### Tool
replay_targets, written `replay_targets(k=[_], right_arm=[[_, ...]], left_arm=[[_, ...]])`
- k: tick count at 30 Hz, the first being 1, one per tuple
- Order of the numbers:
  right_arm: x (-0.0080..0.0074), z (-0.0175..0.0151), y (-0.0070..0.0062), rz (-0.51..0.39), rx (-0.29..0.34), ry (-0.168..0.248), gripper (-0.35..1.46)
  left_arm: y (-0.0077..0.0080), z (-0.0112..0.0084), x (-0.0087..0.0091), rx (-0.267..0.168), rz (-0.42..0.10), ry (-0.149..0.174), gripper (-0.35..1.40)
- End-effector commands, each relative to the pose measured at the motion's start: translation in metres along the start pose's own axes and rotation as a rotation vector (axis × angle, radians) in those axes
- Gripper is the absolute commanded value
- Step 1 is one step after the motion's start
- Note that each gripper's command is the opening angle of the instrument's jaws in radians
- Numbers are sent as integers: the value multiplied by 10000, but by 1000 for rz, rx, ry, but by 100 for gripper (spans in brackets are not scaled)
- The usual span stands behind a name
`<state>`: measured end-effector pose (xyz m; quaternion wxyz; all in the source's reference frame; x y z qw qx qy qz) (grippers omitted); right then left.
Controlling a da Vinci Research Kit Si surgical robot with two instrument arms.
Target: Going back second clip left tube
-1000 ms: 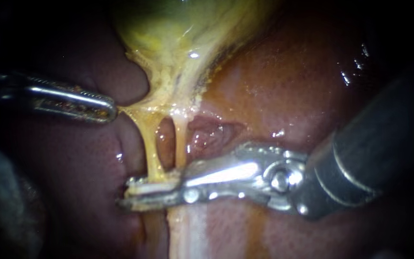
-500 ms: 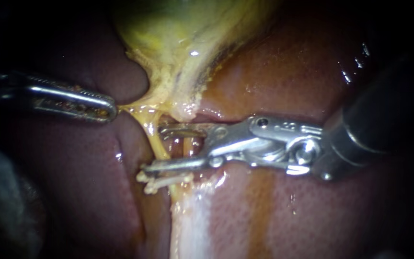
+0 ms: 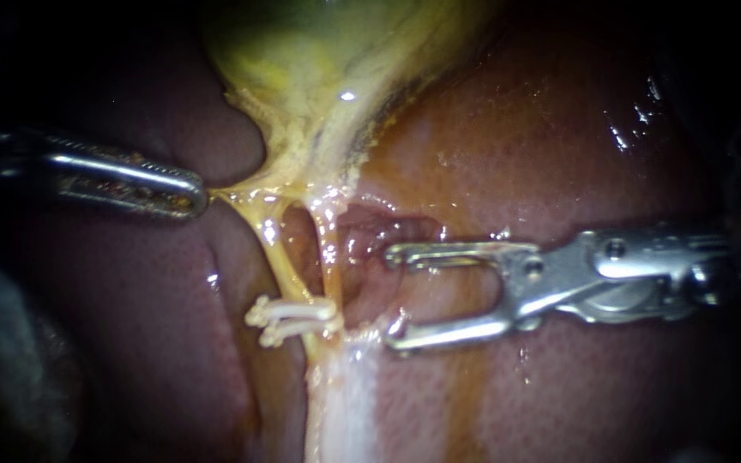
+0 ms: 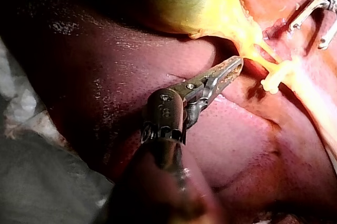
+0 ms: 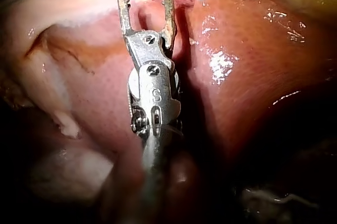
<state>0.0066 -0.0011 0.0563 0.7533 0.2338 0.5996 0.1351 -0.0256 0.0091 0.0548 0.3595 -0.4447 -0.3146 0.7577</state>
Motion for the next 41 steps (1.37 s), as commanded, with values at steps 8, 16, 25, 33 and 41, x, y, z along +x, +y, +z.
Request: replay_targets(k=[8,16,25,33,41], right_arm=[[1,-26,6,-22,3,-1,50],[2,-37,10,-31,4,0,50],[2,-39,10,-37,5,0,50],[3,-41,11,-36,5,0,50],[4,-42,11,-35,6,0,50]], left_arm=[[0,2,-1,2,0,0,-35],[0,14,-2,9,0,3,-35],[-7,45,-10,16,6,6,-35],[-6,61,-13,16,9,6,-35],[-6,62,-13,14,9,4,-35]])
